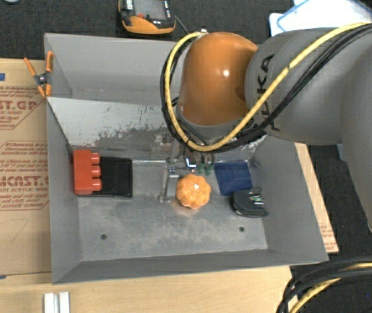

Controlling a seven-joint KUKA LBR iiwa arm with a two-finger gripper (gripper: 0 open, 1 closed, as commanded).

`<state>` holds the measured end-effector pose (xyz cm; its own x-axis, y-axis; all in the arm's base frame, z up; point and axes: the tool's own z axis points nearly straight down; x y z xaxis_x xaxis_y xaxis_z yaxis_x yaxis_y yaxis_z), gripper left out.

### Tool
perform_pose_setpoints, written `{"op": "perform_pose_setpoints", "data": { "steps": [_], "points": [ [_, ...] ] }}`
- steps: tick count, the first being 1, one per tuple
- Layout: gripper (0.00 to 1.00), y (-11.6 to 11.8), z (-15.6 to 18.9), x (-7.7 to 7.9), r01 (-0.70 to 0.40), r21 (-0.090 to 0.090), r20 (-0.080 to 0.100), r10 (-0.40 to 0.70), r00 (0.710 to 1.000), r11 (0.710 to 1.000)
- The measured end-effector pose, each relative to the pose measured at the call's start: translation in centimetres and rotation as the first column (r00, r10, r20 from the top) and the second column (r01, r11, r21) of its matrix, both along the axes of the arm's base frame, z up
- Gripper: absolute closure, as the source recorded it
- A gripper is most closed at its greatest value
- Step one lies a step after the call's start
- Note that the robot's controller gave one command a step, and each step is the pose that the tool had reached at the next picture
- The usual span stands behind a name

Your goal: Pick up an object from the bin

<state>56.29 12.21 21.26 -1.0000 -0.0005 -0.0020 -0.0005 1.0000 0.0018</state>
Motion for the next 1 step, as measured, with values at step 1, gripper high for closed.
{"op": "perform_pose_setpoints", "data": {
  "steps": [1],
  "points": [
    [0.00, 0.00, 0.00, 0.00, 0.000, 0.000, 0.000, 0.000, 1.000, 1.000]
  ]
}}
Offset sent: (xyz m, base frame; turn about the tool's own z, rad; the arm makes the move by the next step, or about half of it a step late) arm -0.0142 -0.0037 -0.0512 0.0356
